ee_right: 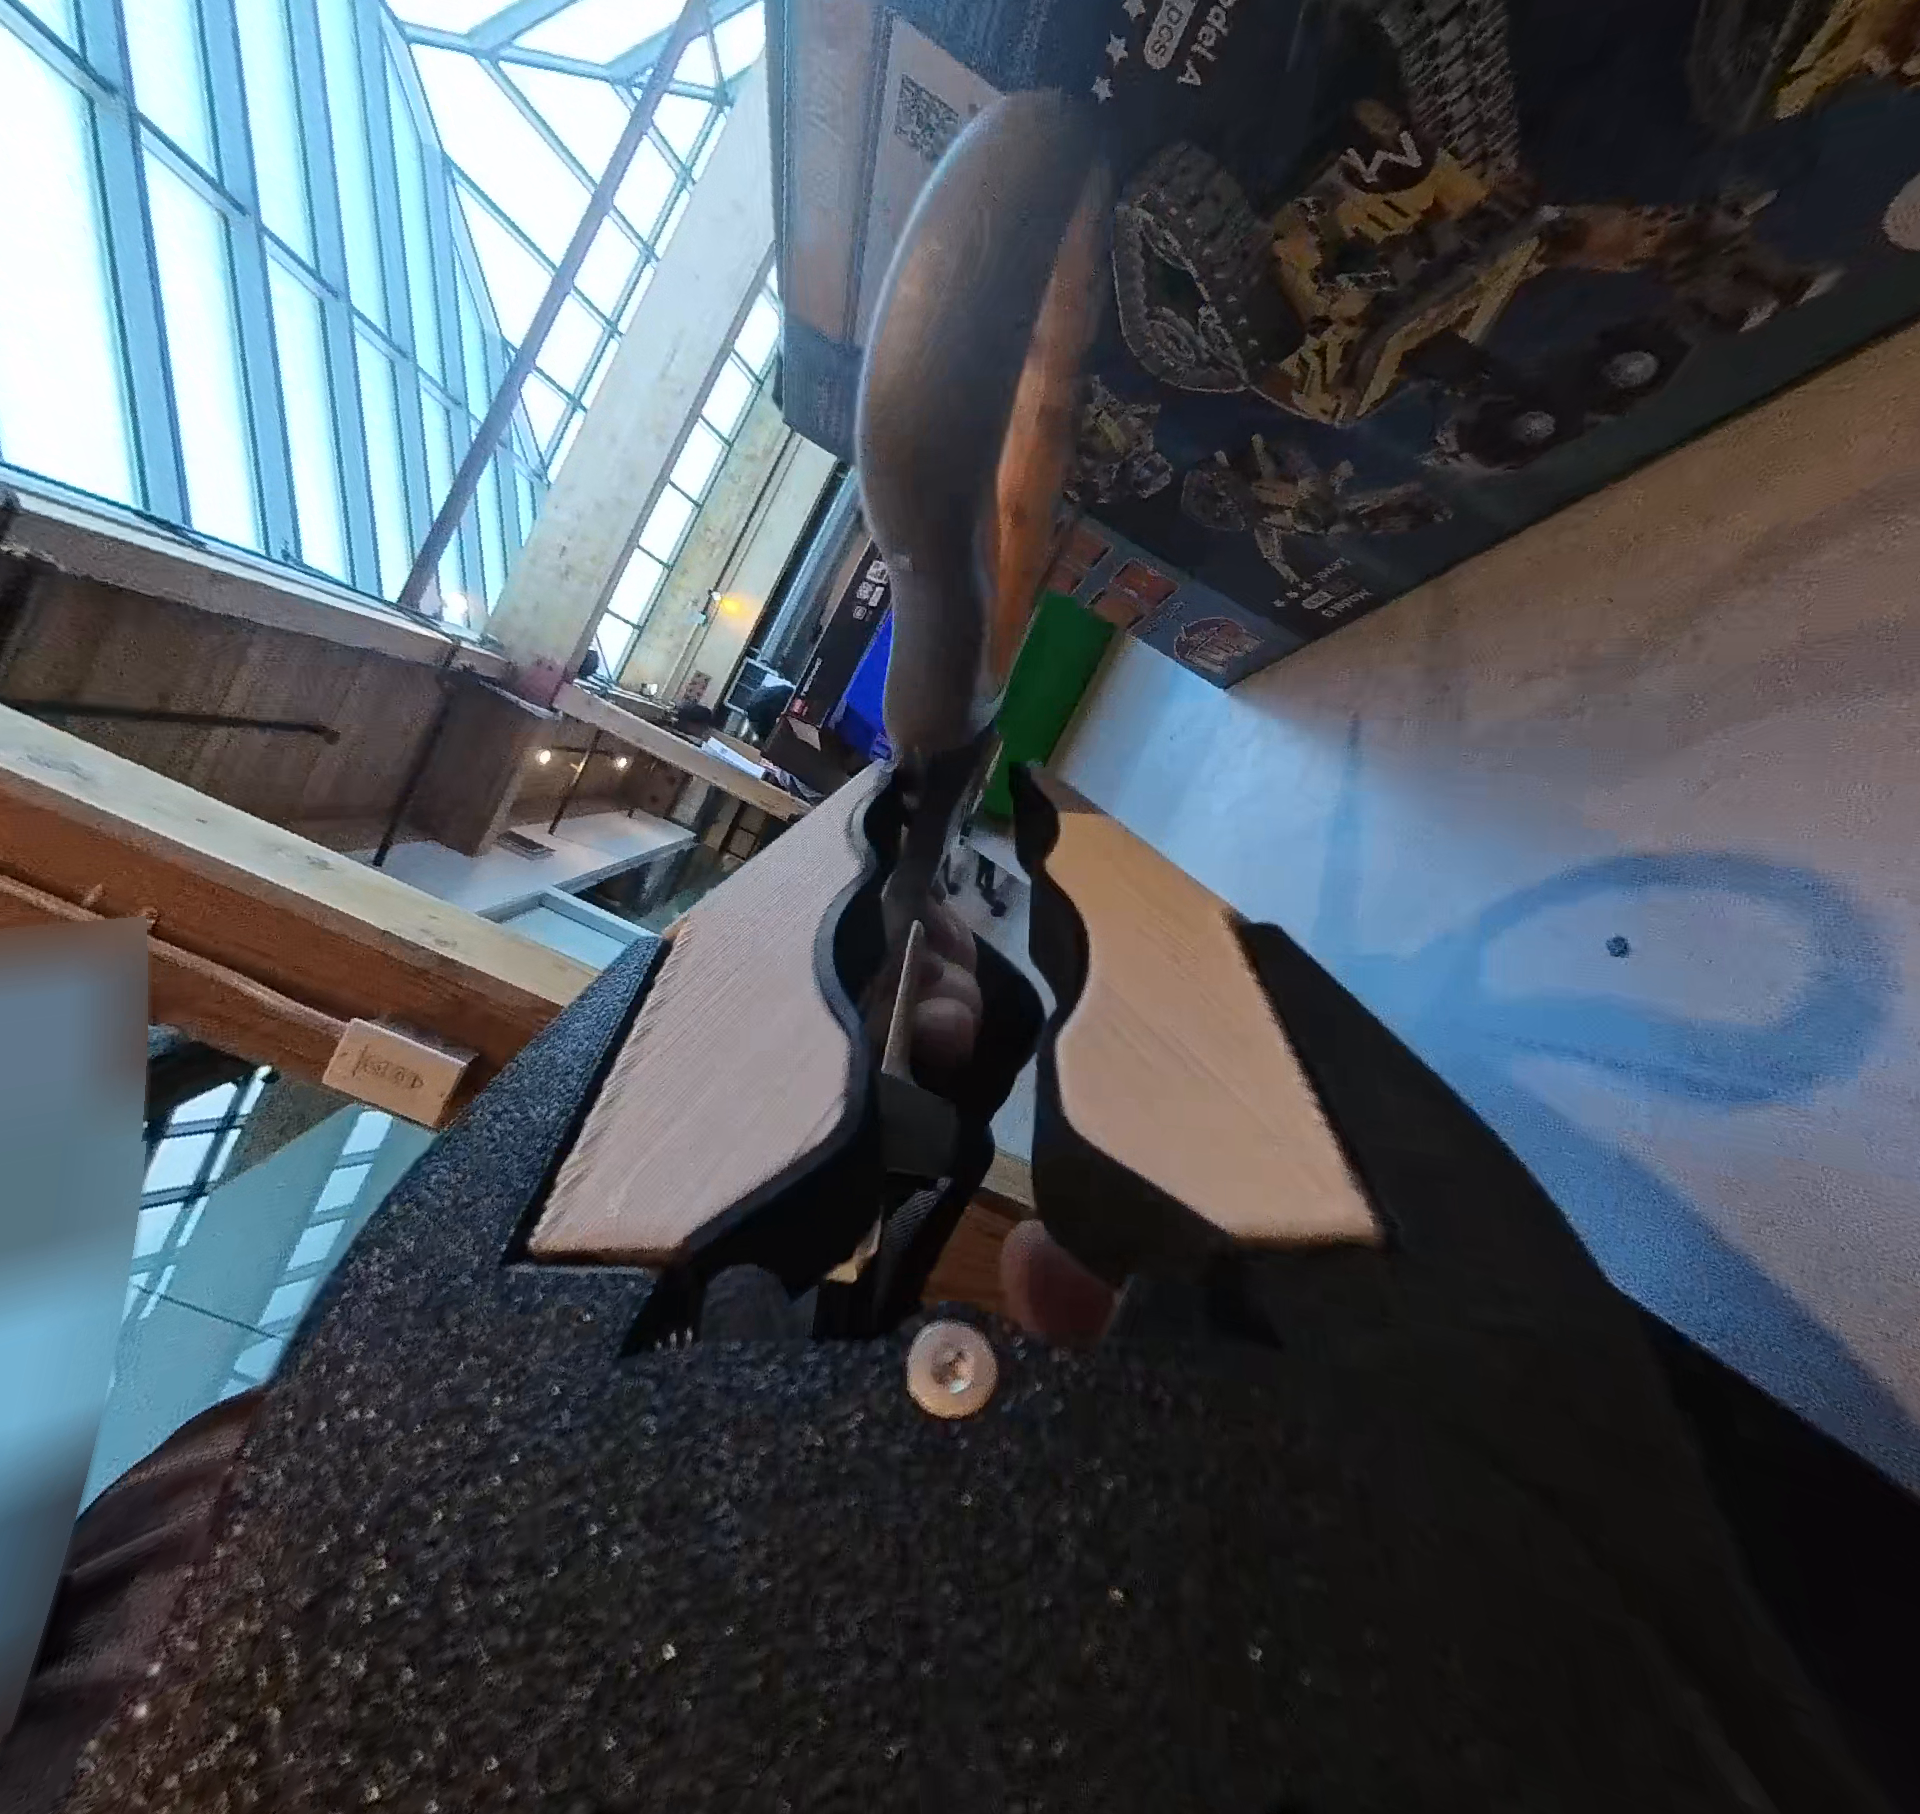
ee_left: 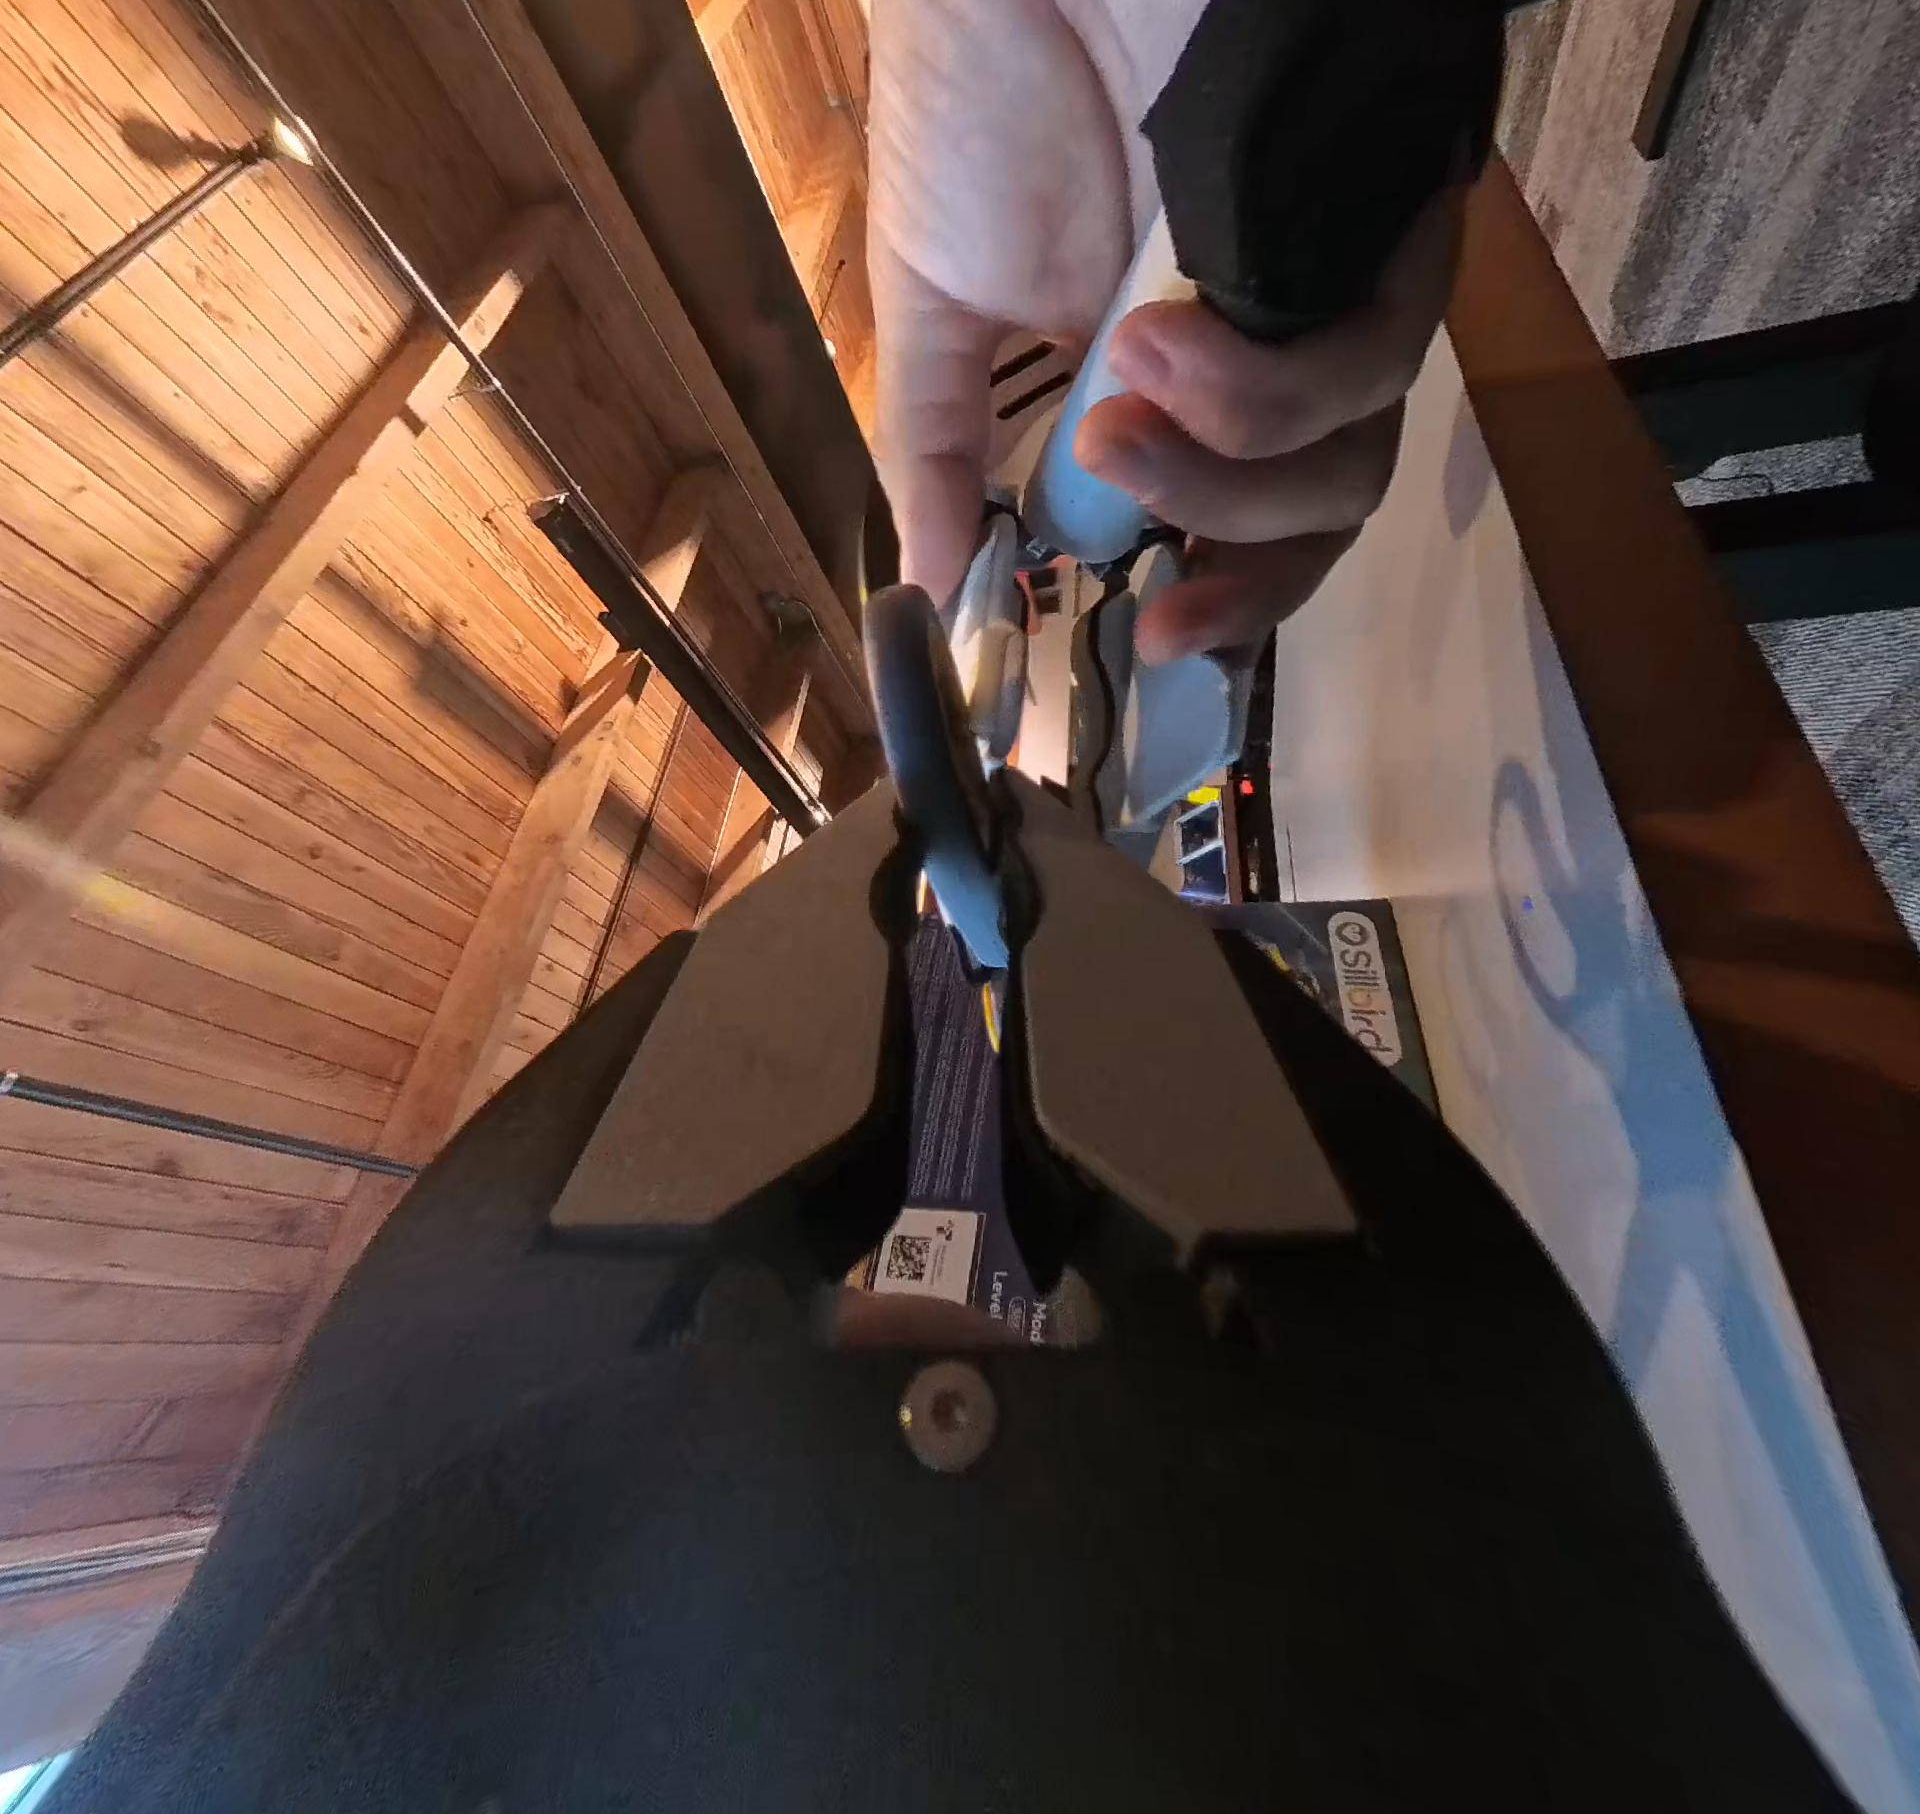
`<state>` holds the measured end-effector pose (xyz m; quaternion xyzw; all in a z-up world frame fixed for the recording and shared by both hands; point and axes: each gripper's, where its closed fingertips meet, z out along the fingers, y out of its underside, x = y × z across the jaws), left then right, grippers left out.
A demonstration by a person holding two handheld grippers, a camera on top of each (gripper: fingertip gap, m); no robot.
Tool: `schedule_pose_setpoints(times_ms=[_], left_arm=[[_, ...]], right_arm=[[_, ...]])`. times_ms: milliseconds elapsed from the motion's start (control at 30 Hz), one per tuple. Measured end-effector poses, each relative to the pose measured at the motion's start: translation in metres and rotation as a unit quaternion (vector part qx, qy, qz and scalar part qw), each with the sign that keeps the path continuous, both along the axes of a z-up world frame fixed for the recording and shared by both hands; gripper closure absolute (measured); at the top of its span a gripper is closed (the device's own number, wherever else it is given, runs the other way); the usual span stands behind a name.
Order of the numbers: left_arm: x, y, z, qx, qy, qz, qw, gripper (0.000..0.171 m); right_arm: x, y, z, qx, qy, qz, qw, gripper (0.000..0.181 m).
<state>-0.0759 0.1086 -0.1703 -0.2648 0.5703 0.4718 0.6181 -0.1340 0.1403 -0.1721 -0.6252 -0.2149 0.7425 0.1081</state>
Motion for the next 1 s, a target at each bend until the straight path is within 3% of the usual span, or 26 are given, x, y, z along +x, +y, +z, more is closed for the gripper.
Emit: schedule_pose_setpoints(times_ms=[200,267,333,500,667,833,1000], left_arm=[[0.003,-0.006,-0.002,-0.008,0.033,-0.009,0.999,0.164],[0.004,-0.009,-0.007,-0.014,0.053,-0.014,0.998,0.164],[0.004,-0.011,-0.015,-0.022,0.068,-0.015,0.997,0.164],[0.01,-0.011,-0.024,-0.023,0.083,-0.02,0.996,0.164],[0.009,-0.008,-0.028,-0.025,0.091,-0.019,0.995,0.164],[0.005,-0.003,-0.033,-0.028,0.089,-0.007,0.996,0.164],[-0.007,0.011,-0.036,-0.062,0.027,0.065,0.996,0.152]], right_arm=[[0.001,-0.006,0.0,0.015,0.003,0.034,0.999,0.155],[0.004,-0.009,0.004,0.013,0.016,0.055,0.998,0.139],[0.006,-0.01,0.008,-0.007,0.027,0.07,0.997,0.138],[-0.001,-0.012,-0.008,0.012,-0.019,0.056,0.998,0.163],[-0.002,-0.009,-0.009,0.001,-0.006,0.051,0.999,0.158],[-0.005,-0.007,-0.012,0.004,-0.004,0.047,0.999,0.164],[-0.004,0.009,-0.015,0.032,-0.021,0.003,0.999,0.165]])
